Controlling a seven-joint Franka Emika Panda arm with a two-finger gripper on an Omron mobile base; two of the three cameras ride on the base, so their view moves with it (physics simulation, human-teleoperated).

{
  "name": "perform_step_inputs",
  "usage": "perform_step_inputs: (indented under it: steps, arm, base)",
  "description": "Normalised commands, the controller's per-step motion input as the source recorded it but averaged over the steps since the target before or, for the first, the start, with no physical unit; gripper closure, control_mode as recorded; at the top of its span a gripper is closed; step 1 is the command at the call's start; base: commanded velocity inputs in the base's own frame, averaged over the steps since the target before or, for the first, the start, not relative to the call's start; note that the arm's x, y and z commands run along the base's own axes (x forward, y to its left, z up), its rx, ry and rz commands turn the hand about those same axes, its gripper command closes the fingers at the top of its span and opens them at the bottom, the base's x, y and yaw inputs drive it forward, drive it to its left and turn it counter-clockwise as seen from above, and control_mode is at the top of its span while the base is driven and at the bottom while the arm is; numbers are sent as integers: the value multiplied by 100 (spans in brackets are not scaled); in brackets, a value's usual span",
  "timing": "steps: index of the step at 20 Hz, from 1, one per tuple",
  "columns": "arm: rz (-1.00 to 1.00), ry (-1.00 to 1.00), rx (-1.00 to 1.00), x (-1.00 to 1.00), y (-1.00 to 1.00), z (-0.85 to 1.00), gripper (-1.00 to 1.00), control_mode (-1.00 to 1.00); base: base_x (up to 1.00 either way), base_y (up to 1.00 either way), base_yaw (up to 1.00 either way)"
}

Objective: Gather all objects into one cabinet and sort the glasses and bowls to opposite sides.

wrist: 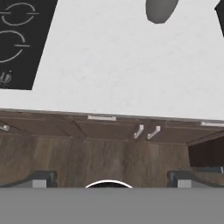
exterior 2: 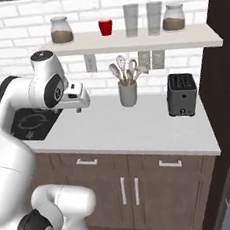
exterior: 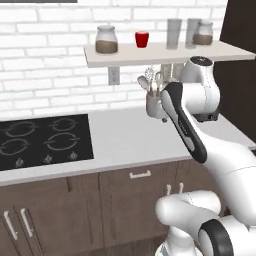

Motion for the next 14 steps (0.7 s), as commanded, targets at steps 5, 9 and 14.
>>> perform_step_inputs:
  steps: [5,9,14]
  arm:
    - [0,0,0,0,0,0,-100,100]
    - [0,0,0,0,0,0,-100,100]
    - [0,0,0,0,0,0,-100,100]
  base:
    - [100,-13,-8]
    - [100,-1,-6]
    - [98,-14,-9]
